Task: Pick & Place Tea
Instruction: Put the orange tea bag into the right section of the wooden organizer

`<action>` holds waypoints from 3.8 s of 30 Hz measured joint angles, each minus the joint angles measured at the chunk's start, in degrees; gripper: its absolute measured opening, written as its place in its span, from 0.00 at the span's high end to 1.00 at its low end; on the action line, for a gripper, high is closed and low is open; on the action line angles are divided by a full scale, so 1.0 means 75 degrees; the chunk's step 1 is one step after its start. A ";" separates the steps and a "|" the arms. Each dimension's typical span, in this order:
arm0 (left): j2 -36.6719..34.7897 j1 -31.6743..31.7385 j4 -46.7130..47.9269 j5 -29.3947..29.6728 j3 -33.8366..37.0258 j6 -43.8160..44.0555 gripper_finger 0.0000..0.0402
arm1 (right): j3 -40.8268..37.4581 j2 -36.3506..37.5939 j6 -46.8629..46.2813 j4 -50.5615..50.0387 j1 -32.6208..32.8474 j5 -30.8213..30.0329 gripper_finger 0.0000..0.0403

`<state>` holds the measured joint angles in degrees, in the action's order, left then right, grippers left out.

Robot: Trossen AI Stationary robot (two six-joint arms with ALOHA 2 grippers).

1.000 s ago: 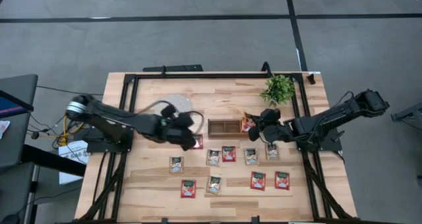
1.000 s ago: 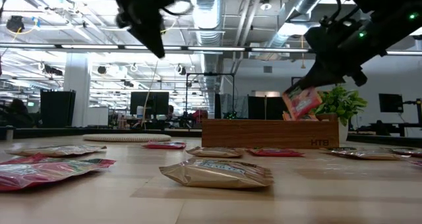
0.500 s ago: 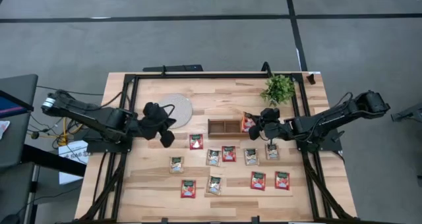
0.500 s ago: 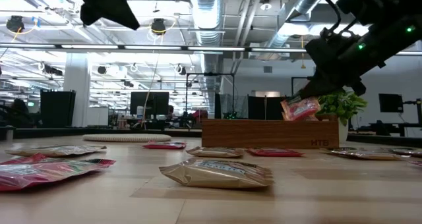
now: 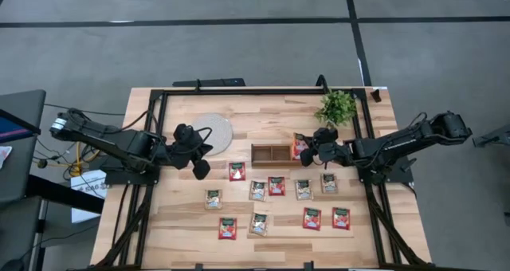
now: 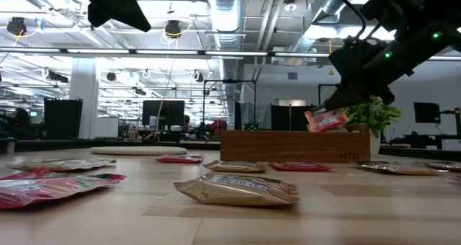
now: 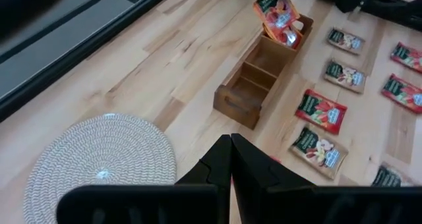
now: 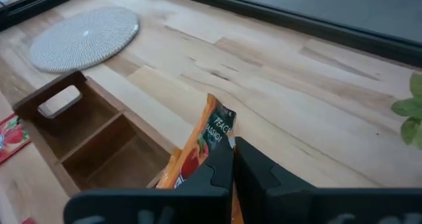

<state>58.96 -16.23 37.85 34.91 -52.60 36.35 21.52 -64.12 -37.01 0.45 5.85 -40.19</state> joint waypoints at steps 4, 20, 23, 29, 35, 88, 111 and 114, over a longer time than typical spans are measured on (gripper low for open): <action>0.0000 0.0003 -0.0009 -0.0083 0.0000 -0.0124 1.00 | 0.0000 0.0000 0.0015 -0.0001 0.0000 0.0185 1.00; 0.0000 0.0000 -0.0012 -0.0090 0.0000 -0.0132 1.00 | 0.0000 0.0000 0.0224 -0.0018 -0.0303 0.0372 0.79; 0.0003 0.0000 -0.0012 -0.0091 0.0000 -0.0132 1.00 | 0.0000 0.0000 0.0224 -0.0018 -0.0283 0.0374 0.78; 0.0003 0.0000 -0.0012 -0.0240 0.0000 -0.0132 1.00 | 0.0000 0.0002 0.0224 -0.0024 -0.0285 0.0397 0.78; 0.0003 0.0000 -0.0034 -0.0293 0.0000 -0.0132 1.00 | 0.0235 0.0168 0.0604 0.0008 -0.0283 0.1017 0.78; 0.0023 0.0006 -0.0464 -0.0520 -0.0006 -0.0129 1.00 | 0.0746 -0.0740 -0.0038 -0.2069 -0.0142 0.3090 1.00; 0.0023 0.0003 -0.0465 -0.0518 -0.0006 -0.0145 1.00 | 0.1693 -0.0749 -0.0003 -0.3271 0.0102 0.3116 1.00; 0.0023 0.0003 -0.0463 -0.0566 -0.0006 -0.0152 1.00 | 0.1696 -0.0805 -0.0006 -0.3286 0.0009 0.3102 1.00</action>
<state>59.13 -16.21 34.37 30.66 -52.64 35.21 34.24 -70.15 -37.06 -24.19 5.91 -16.92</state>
